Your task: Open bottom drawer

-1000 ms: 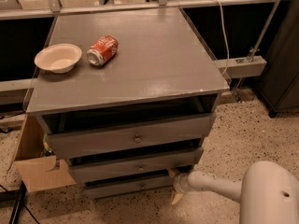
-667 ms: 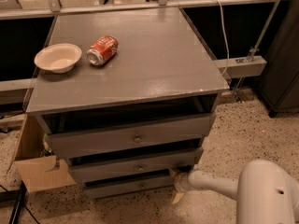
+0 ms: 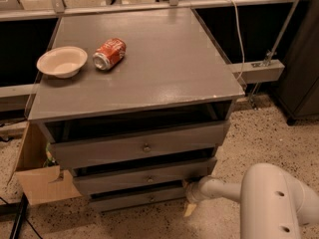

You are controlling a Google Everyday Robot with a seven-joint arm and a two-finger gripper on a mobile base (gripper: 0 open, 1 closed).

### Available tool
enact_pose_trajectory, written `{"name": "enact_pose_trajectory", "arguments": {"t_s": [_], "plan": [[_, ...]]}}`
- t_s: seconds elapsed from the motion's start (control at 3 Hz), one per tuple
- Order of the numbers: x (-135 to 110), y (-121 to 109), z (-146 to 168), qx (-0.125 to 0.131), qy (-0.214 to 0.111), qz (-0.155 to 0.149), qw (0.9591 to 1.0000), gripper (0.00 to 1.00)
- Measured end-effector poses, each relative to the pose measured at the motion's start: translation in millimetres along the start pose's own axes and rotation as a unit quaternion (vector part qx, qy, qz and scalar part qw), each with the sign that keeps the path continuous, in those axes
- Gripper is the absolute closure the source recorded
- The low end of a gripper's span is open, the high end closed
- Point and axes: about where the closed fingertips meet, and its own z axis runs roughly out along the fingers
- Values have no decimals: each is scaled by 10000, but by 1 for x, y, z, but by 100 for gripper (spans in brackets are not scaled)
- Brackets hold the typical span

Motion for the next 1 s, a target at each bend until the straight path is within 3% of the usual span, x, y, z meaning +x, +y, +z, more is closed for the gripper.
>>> {"name": "enact_pose_trajectory", "arguments": {"t_s": [1.0], "plan": [[1, 10, 2, -608, 157, 437, 9971, 0]]}}
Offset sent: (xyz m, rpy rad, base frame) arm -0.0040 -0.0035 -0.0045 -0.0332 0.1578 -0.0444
